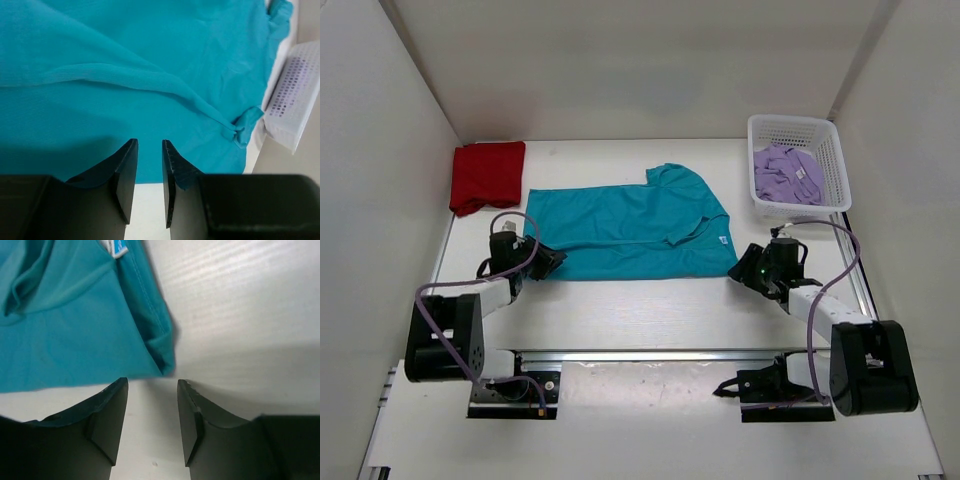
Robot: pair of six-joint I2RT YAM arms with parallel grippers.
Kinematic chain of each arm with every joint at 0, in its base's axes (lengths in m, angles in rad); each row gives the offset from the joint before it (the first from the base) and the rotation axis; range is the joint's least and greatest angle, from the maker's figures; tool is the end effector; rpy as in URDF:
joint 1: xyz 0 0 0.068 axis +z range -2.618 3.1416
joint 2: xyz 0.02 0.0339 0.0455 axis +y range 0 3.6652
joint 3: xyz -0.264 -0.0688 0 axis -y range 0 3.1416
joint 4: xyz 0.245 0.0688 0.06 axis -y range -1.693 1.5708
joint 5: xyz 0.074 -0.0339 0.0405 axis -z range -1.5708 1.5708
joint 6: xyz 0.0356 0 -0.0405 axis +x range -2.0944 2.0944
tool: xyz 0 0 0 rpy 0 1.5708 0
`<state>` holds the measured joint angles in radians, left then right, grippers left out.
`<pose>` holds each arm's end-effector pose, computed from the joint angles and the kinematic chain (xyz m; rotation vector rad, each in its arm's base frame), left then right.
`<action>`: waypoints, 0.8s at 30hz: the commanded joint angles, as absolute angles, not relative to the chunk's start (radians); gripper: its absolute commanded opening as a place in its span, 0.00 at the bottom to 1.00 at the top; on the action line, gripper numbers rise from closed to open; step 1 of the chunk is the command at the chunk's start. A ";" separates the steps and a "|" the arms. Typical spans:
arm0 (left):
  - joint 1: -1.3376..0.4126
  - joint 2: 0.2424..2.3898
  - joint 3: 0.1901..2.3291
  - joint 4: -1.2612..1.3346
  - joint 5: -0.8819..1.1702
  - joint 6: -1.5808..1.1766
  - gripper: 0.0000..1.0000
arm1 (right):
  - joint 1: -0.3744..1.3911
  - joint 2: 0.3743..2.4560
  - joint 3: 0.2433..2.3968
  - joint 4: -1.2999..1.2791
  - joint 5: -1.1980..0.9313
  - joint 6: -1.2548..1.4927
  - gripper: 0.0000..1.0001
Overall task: Fold and stack the t-shirts
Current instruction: Fold the flattened tshirt in 1/3 of the way
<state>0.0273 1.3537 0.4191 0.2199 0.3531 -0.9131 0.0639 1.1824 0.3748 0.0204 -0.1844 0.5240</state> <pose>0.2383 -0.0058 0.1395 -0.9043 2.2063 -0.8478 0.2088 0.0199 0.1451 0.4573 2.3540 0.4989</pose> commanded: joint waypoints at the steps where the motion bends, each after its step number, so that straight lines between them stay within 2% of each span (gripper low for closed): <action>1: 0.055 1.393 0.394 0.288 0.365 -0.928 0.37 | 0.052 1.277 0.402 0.112 -0.185 0.529 0.43; 2: 0.064 1.397 0.390 0.294 0.364 -0.931 0.36 | 0.060 1.284 0.406 0.124 -0.176 0.540 0.39; 6: 0.115 1.454 0.354 0.336 0.397 -0.966 0.36 | 0.060 1.354 0.448 0.137 -0.158 0.540 0.05; 8: 0.149 1.485 0.342 0.348 0.433 -0.983 0.35 | 0.046 1.339 0.454 0.100 -0.158 0.543 0.00; 17: 0.208 1.364 0.253 0.258 0.474 -0.989 0.34 | -0.023 1.093 0.313 -0.092 -0.210 0.566 0.00; 20: 0.227 1.283 0.238 0.184 0.498 -0.942 0.40 | -0.047 1.016 0.287 -0.133 -0.213 0.577 0.01; 21: 0.219 1.263 0.238 0.164 0.494 -0.931 0.41 | -0.063 0.994 0.281 -0.141 -0.228 0.566 0.13; 24: 0.183 1.189 0.270 0.126 0.477 -0.919 0.42 | -0.081 0.945 0.310 -0.155 -0.273 0.558 0.40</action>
